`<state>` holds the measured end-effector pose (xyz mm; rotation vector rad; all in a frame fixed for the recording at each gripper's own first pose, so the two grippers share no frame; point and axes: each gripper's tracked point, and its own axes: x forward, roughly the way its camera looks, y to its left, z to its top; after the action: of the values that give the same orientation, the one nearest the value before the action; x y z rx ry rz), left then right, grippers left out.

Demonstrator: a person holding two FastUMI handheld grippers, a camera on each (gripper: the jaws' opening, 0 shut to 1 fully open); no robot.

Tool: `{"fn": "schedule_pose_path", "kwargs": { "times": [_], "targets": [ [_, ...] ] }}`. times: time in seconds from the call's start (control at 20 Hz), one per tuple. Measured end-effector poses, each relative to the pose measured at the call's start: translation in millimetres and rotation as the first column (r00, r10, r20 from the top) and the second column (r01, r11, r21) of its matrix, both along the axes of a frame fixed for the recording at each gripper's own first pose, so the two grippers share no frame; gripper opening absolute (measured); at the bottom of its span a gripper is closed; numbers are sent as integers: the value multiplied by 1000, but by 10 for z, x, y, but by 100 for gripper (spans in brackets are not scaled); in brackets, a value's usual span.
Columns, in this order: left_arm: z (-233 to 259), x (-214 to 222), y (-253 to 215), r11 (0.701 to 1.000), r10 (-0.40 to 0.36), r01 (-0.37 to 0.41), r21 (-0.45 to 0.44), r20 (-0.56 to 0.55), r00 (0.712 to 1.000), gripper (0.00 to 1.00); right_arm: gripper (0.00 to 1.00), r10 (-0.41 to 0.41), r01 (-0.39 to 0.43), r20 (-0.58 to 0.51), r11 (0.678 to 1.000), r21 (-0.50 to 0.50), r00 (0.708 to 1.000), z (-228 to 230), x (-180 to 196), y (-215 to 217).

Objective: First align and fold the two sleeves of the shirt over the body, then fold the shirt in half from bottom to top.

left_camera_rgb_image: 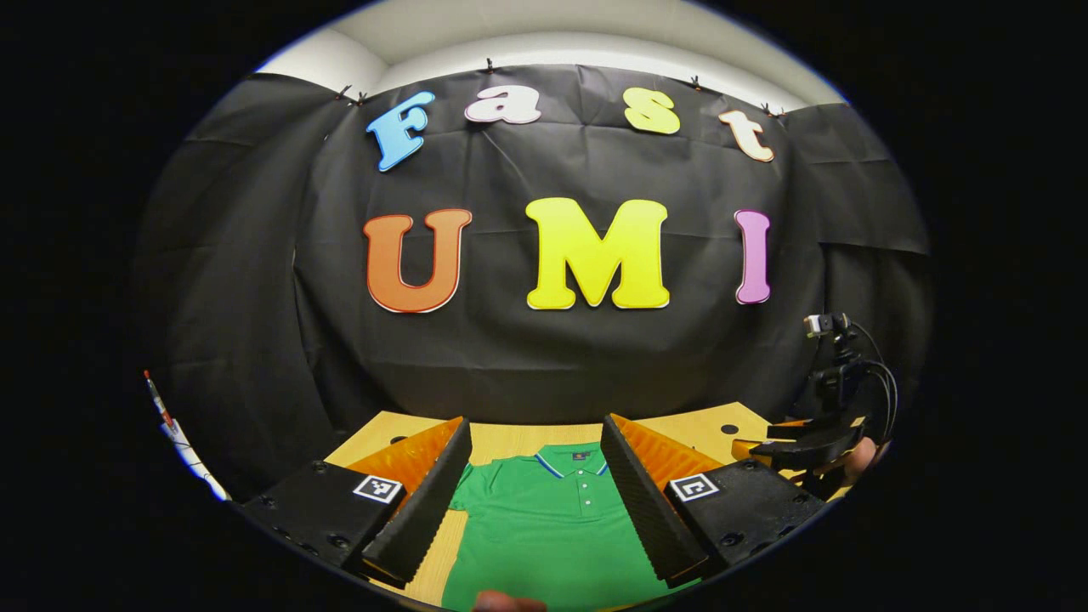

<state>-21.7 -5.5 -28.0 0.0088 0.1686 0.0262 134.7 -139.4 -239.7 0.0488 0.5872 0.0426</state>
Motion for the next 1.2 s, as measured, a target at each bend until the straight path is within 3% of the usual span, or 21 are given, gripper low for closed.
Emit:
{"fn": "schedule_pose_path", "kwargs": {
  "times": [0.45,0.75,1.15,1.2],
  "targets": [
    [4,-47,161,996,91,-91,24,-11,996,98,98,-10,11,-131,1000,7,991,-839,481,-90],
    [-44,-91,185,992,125,-125,14,-38,991,98,98,-27,38,-201,998,50,979,-1148,809,-109],
    [-92,-163,231,989,150,-148,28,-73,986,98,77,2,5,-283,1000,23,959,-1550,1069,-102],
    [-97,-174,237,988,155,-153,29,-78,985,98,81,10,-3,-290,1000,24,957,-1584,1073,-64]
  ]
}}
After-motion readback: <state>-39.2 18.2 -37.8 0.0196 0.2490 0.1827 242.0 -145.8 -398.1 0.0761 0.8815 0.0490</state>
